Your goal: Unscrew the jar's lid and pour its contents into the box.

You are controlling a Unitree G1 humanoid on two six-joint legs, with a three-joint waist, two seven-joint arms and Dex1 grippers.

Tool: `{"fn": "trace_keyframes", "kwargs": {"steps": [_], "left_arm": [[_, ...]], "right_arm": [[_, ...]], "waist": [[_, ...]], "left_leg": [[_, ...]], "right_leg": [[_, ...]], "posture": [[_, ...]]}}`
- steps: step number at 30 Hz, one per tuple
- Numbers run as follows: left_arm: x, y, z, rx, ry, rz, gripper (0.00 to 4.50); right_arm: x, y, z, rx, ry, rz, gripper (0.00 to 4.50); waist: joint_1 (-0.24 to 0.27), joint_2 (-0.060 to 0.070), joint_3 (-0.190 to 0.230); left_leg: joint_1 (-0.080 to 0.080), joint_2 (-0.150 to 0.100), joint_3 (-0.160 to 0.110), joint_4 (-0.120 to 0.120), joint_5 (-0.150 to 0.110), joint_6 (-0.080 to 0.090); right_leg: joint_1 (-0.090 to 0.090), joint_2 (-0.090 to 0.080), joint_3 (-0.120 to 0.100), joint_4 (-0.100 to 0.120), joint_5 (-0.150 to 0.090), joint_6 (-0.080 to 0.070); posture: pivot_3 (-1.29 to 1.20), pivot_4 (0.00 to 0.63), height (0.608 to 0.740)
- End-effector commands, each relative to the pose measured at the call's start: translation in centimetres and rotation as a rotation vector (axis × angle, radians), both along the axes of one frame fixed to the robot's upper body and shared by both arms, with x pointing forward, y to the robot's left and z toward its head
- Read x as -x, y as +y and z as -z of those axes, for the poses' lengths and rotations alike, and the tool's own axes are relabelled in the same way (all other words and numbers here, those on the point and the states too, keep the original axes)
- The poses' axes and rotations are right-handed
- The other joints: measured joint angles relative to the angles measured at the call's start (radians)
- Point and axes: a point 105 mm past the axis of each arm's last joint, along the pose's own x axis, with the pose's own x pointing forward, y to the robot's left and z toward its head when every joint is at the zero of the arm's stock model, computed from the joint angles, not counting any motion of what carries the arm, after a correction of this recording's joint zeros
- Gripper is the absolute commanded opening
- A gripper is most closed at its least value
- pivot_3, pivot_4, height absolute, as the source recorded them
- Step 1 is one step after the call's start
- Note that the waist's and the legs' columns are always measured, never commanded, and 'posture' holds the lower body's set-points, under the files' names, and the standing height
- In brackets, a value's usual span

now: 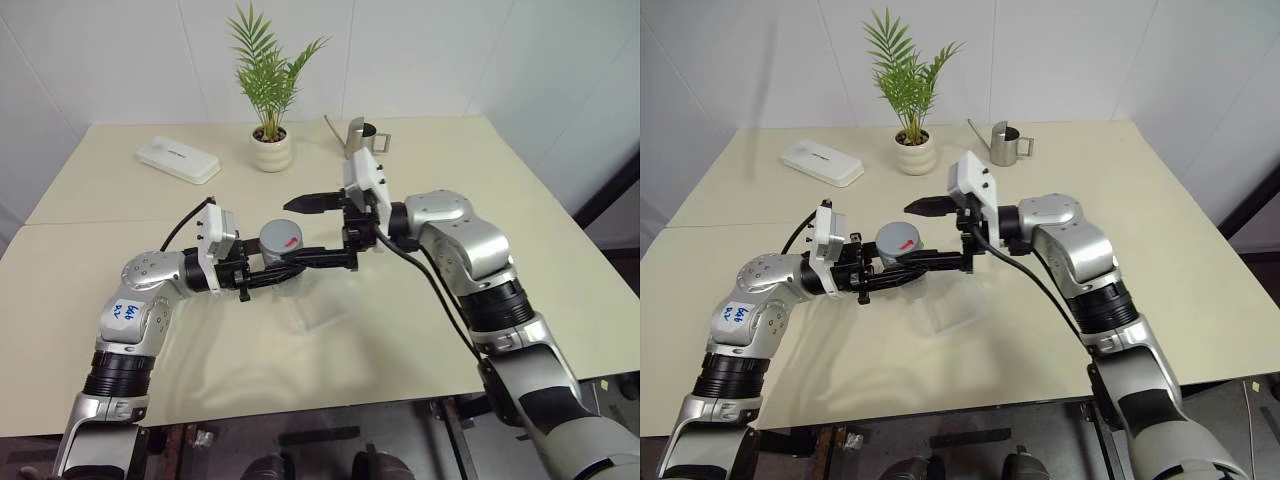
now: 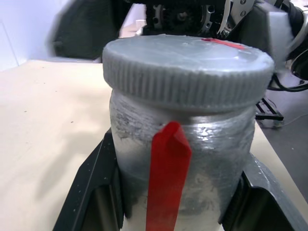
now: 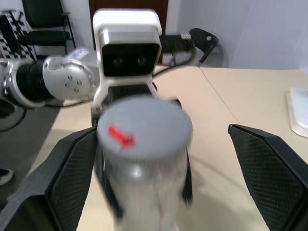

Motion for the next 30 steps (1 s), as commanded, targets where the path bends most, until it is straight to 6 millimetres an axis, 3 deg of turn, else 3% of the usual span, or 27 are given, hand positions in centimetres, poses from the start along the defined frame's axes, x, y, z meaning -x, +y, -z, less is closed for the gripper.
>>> {"fn": "trace_keyframes", "kwargs": {"steps": [1, 5, 9, 14, 19, 24, 30], "left_arm": [[1.4, -0.7, -0.8, 0.010, -0.058, 0.070, 1.93], [1.4, -0.4, -0.8, 0.009, -0.059, 0.063, 1.93], [1.2, -0.3, -0.8, 0.008, -0.059, 0.058, 1.93], [1.0, -0.4, -0.8, 0.004, -0.054, 0.054, 1.93], [0.7, -0.8, -0.6, 0.002, -0.040, 0.053, 1.93], [0.8, -1.1, -0.6, 0.002, -0.035, 0.064, 1.93], [0.8, -1.1, -0.6, 0.000, -0.035, 0.068, 1.93]], "right_arm": [[-1.5, -4.1, -1.8, -0.067, -0.034, 0.160, 4.48], [-1.5, -6.1, -1.4, -0.058, -0.022, 0.209, 4.48], [-0.6, -6.1, -1.8, -0.079, -0.007, 0.182, 4.48], [2.1, -2.7, -2.7, -0.127, 0.015, 0.031, 4.48], [3.8, 1.4, -1.8, -0.106, 0.031, -0.033, 4.48], [3.4, 3.8, -1.2, -0.086, 0.031, -0.001, 4.48], [2.0, 4.0, -1.3, -0.092, 0.011, 0.065, 4.48]], "waist": [[0.006, 0.000, 0.000], [0.003, 0.000, 0.000], [-0.005, 0.001, 0.001], [-0.001, 0.001, 0.001], [0.000, 0.001, 0.001], [0.001, 0.001, 0.001], [0.000, 0.001, 0.001]], "left_leg": [[0.000, -0.001, 0.000, 0.000, 0.000, 0.000], [0.000, -0.001, 0.000, 0.000, 0.000, 0.001], [0.000, 0.000, 0.002, 0.000, 0.000, 0.001], [0.000, 0.000, 0.001, 0.000, 0.000, 0.001], [0.000, 0.000, 0.001, 0.000, 0.000, 0.001], [0.000, 0.000, 0.001, 0.000, 0.000, 0.001], [0.000, 0.000, 0.001, 0.000, 0.000, 0.001]], "right_leg": [[0.000, -0.001, 0.000, 0.000, 0.000, 0.000], [0.000, -0.001, 0.000, -0.001, 0.000, 0.000], [0.000, 0.000, 0.001, 0.000, 0.000, 0.000], [0.000, -0.001, 0.001, 0.000, 0.000, 0.000], [0.000, -0.001, 0.001, 0.000, 0.000, 0.000], [0.000, -0.001, 0.001, 0.000, 0.000, 0.001], [0.000, -0.001, 0.001, 0.000, 0.000, 0.001]], "posture": [[0.00, 0.150, 0.740], [0.00, 0.150, 0.740], [0.00, 0.150, 0.740], [0.00, 0.150, 0.740], [0.00, 0.150, 0.740], [0.00, 0.150, 0.740], [0.00, 0.150, 0.740]]}}
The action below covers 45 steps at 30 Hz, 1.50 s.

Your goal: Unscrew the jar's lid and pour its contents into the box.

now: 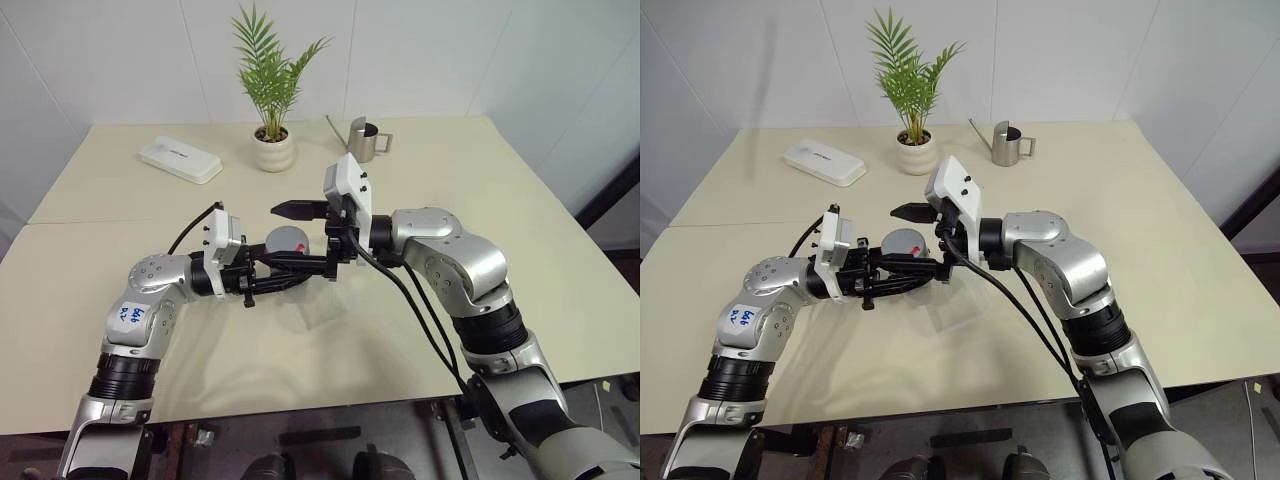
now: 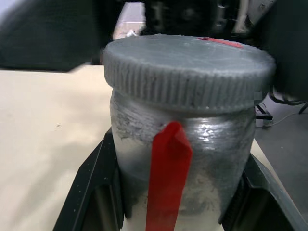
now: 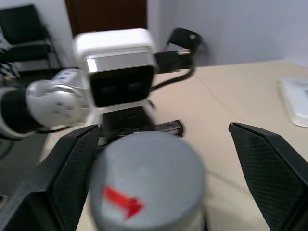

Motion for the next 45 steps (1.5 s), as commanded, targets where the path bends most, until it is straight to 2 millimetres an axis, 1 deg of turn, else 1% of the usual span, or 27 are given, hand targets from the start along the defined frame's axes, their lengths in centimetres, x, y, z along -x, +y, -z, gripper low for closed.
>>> {"fn": "trace_keyframes", "kwargs": {"steps": [1, 6, 15, 22, 25, 28, 31, 33, 37, 40, 45], "left_arm": [[0.4, -0.2, -1.1, 0.006, -0.044, 0.021, 1.93], [0.3, -0.1, -1.1, 0.005, -0.043, 0.021, 1.93], [0.3, 0.0, -1.2, 0.006, -0.045, 0.019, 1.93], [0.3, 0.2, -1.0, 0.003, -0.042, 0.017, 1.93], [0.2, 0.3, -0.9, 0.003, -0.039, 0.013, 1.93], [0.2, 0.4, -0.9, 0.001, -0.038, 0.011, 1.93], [0.2, 0.4, -0.9, 0.001, -0.037, 0.011, 1.93], [0.2, 0.4, -0.9, 0.000, -0.037, 0.012, 1.93], [0.1, 0.2, -0.9, 0.000, -0.038, 0.015, 1.93], [0.1, 0.2, -0.9, -0.001, -0.040, 0.018, 1.93], [0.0, 0.1, -1.0, -0.003, -0.043, 0.022, 1.93]], "right_arm": [[-0.6, -0.1, -1.4, -0.036, -0.058, 0.032, 4.48], [-1.3, -1.4, -1.6, -0.032, -0.067, 0.064, 4.48], [-2.0, -5.3, -1.9, -0.023, -0.081, 0.097, 4.48], [-2.9, -9.1, -2.1, -0.010, -0.072, 0.180, 4.48], [-2.7, -9.9, -2.2, -0.018, -0.061, 0.181, 4.48], [-1.8, -9.2, -2.4, -0.038, -0.049, 0.124, 4.48], [-0.9, -7.9, -2.7, -0.062, -0.038, 0.061, 4.48], [0.0, -6.6, -2.9, -0.073, -0.035, 0.016, 4.48], [0.9, -3.8, -2.5, -0.054, -0.036, -0.027, 4.48], [1.0, -2.4, -2.1, -0.034, -0.045, -0.036, 4.48], [0.0, -1.4, -1.5, -0.003, -0.071, 0.004, 4.48]], "waist": [[0.000, 0.000, 0.000], [0.000, 0.000, 0.000], [0.000, 0.000, 0.000], [0.005, 0.000, 0.000], [-0.001, 0.000, 0.000], [-0.002, 0.000, 0.000], [0.000, 0.000, 0.000], [0.001, 0.000, 0.000], [0.000, 0.000, 0.000], [0.000, 0.000, 0.000], [0.002, 0.000, 0.000]], "left_leg": [[0.000, 0.000, 0.000, 0.000, 0.000, 0.000], [0.000, 0.000, 0.000, 0.000, 0.000, 0.000], [0.000, 0.000, 0.000, 0.000, 0.000, 0.000], [0.000, 0.000, 0.000, 0.000, 0.000, 0.000], [0.000, 0.000, 0.000, 0.000, 0.000, 0.000], [0.000, 0.000, 0.001, 0.000, 0.000, 0.000], [0.000, 0.000, 0.001, 0.000, 0.000, 0.000], [0.000, 0.000, 0.001, 0.000, 0.000, 0.000], [0.000, 0.000, 0.000, 0.000, 0.000, 0.000], [0.000, 0.000, 0.000, 0.000, 0.000, 0.000], [0.000, 0.000, 0.000, 0.000, 0.000, 0.000]], "right_leg": [[0.000, 0.000, 0.000, 0.000, 0.000, 0.000], [0.000, 0.000, 0.000, 0.000, 0.000, 0.000], [0.000, 0.000, 0.000, 0.000, 0.000, 0.000], [0.000, 0.000, 0.000, -0.001, 0.000, 0.000], [0.000, 0.000, 0.000, -0.001, 0.000, 0.000], [0.000, 0.000, 0.000, -0.001, 0.000, 0.000], [0.000, 0.000, 0.000, 0.000, 0.000, 0.000], [0.000, 0.000, 0.000, 0.000, 0.000, 0.000], [0.000, 0.000, 0.000, 0.000, 0.000, 0.000], [0.000, 0.000, 0.000, 0.000, 0.000, 0.000], [0.000, 0.000, 0.000, 0.000, 0.000, 0.000]], "posture": [[0.00, 0.150, 0.740], [0.00, 0.150, 0.740], [0.00, 0.150, 0.740], [0.00, 0.150, 0.740], [0.00, 0.150, 0.740], [0.00, 0.150, 0.740], [0.00, 0.150, 0.740], [0.00, 0.150, 0.740], [0.00, 0.150, 0.740], [0.00, 0.150, 0.740], [0.00, 0.150, 0.740]]}}
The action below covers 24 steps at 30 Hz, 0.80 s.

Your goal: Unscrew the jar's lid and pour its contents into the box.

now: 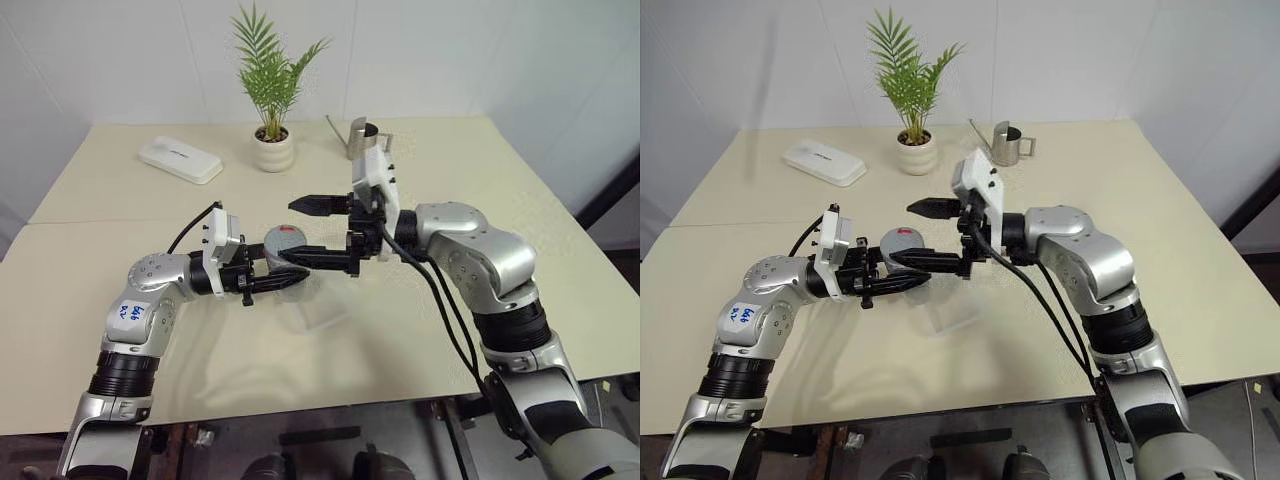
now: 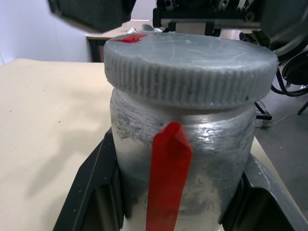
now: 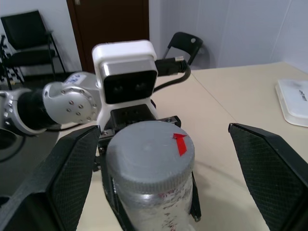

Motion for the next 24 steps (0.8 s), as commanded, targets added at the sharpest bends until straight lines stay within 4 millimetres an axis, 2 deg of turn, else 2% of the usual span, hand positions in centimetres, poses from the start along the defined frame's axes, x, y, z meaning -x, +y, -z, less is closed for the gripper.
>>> {"fn": "trace_keyframes", "kwargs": {"steps": [1, 7, 12, 18, 24], "left_arm": [[0.2, -0.2, -1.3, 0.003, -0.059, 0.017, 1.93], [0.3, -0.3, -1.3, 0.008, -0.061, 0.018, 1.93], [0.2, -0.3, -1.3, 0.010, -0.062, 0.016, 1.93], [0.2, -0.3, -1.3, 0.013, -0.061, 0.015, 1.93], [0.1, -0.4, -1.3, 0.015, -0.063, 0.016, 1.93]], "right_arm": [[-0.4, 0.7, -1.0, -0.001, -0.081, 0.025, 4.48], [-1.1, 1.4, -0.8, -0.006, -0.092, 0.032, 4.48], [-1.2, 1.2, -0.6, -0.002, -0.083, 0.029, 4.48], [-1.8, 0.0, -0.2, 0.012, -0.053, 0.051, 4.48], [-3.3, -1.9, -0.1, 0.020, -0.038, 0.111, 4.48]], "waist": [[-0.002, 0.000, 0.000], [-0.004, 0.000, 0.000], [-0.004, 0.000, 0.000], [-0.004, 0.000, 0.000], [-0.004, 0.000, 0.000]], "left_leg": [[0.000, 0.000, 0.000, 0.000, 0.000, 0.000], [0.000, 0.000, 0.000, 0.000, 0.000, 0.000], [0.000, 0.000, 0.000, 0.000, 0.000, 0.000], [0.000, 0.000, 0.000, 0.000, 0.000, 0.000], [0.000, 0.000, 0.000, 0.000, 0.000, 0.000]], "right_leg": [[0.000, 0.000, 0.000, 0.000, 0.000, 0.000], [0.000, 0.000, 0.000, 0.000, 0.000, 0.000], [0.000, 0.000, 0.000, 0.000, 0.000, 0.000], [0.000, 0.000, 0.000, 0.000, 0.000, 0.000], [0.000, 0.000, 0.000, 0.000, 0.000, 0.000]], "posture": [[0.00, 0.150, 0.740], [0.00, 0.150, 0.740], [0.00, 0.150, 0.740], [0.00, 0.150, 0.740], [0.00, 0.150, 0.740]]}}
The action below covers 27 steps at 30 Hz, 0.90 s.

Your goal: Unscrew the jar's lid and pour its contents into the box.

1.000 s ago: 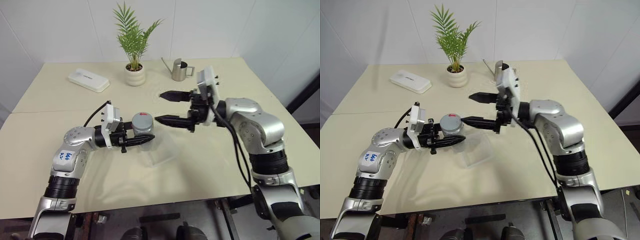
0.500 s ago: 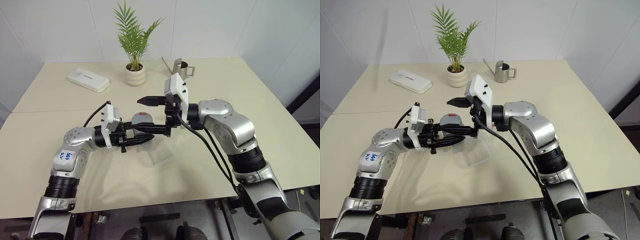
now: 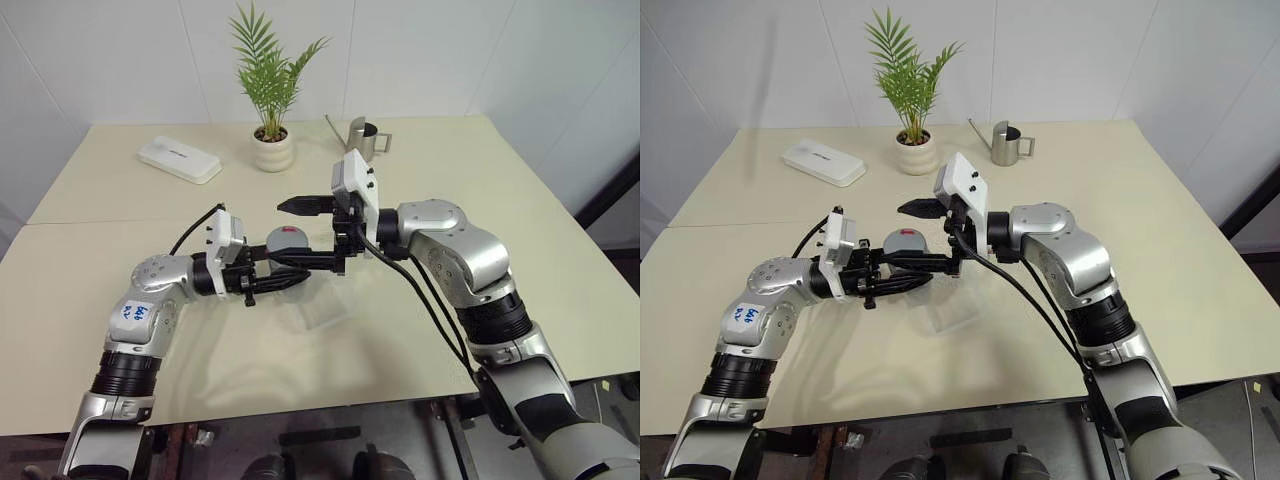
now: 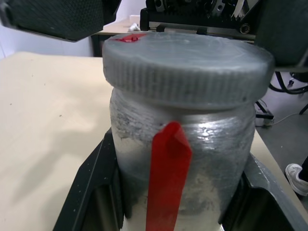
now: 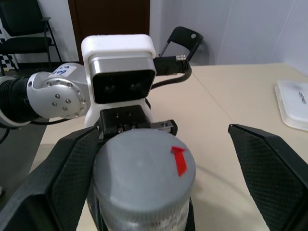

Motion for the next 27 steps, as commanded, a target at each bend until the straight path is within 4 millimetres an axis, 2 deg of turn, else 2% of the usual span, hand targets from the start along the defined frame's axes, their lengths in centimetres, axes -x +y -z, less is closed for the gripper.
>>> {"fn": "trace_keyframes", "kwargs": {"steps": [1, 8, 17, 23, 27], "left_arm": [[0.7, -0.4, -1.9, 0.024, -0.088, 0.048, 1.93], [0.7, -0.3, -1.9, 0.022, -0.088, 0.048, 1.93], [0.6, -0.3, -1.9, 0.020, -0.089, 0.051, 1.93], [0.6, -0.2, -1.9, 0.019, -0.090, 0.049, 1.93], [0.6, -0.3, -1.9, 0.020, -0.090, 0.050, 1.93]], "right_arm": [[-2.0, -2.7, -0.8, -0.010, -0.017, 0.123, 4.48], [-2.0, -3.7, -0.8, -0.010, -0.009, 0.117, 4.48], [-1.1, -3.9, -1.2, -0.031, 0.002, 0.063, 4.48], [1.6, -2.7, -3.0, -0.104, 0.052, -0.095, 4.48], [2.2, -1.3, -2.6, -0.075, 0.056, -0.107, 4.48]], "waist": [[0.000, 0.000, 0.000], [0.003, 0.000, 0.000], [0.000, 0.000, 0.000], [0.000, 0.000, 0.000], [0.000, 0.000, 0.000]], "left_leg": [[0.000, 0.000, 0.000, 0.000, 0.000, 0.000], [0.000, 0.000, 0.000, 0.000, 0.000, 0.000], [0.000, 0.000, 0.000, 0.000, 0.000, 0.000], [0.000, 0.000, 0.000, 0.000, 0.000, 0.000], [0.000, 0.000, 0.000, 0.000, 0.000, 0.000]], "right_leg": [[0.000, 0.000, 0.000, 0.000, 0.000, 0.000], [0.000, 0.000, 0.000, -0.001, 0.000, 0.000], [0.000, 0.000, 0.000, 0.000, 0.000, 0.000], [0.000, 0.000, 0.000, 0.000, 0.000, 0.000], [0.000, 0.000, 0.000, 0.000, 0.000, 0.000]], "posture": [[0.00, 0.150, 0.740], [0.00, 0.150, 0.740], [0.00, 0.150, 0.740], [0.00, 0.150, 0.740], [0.00, 0.150, 0.740]]}}
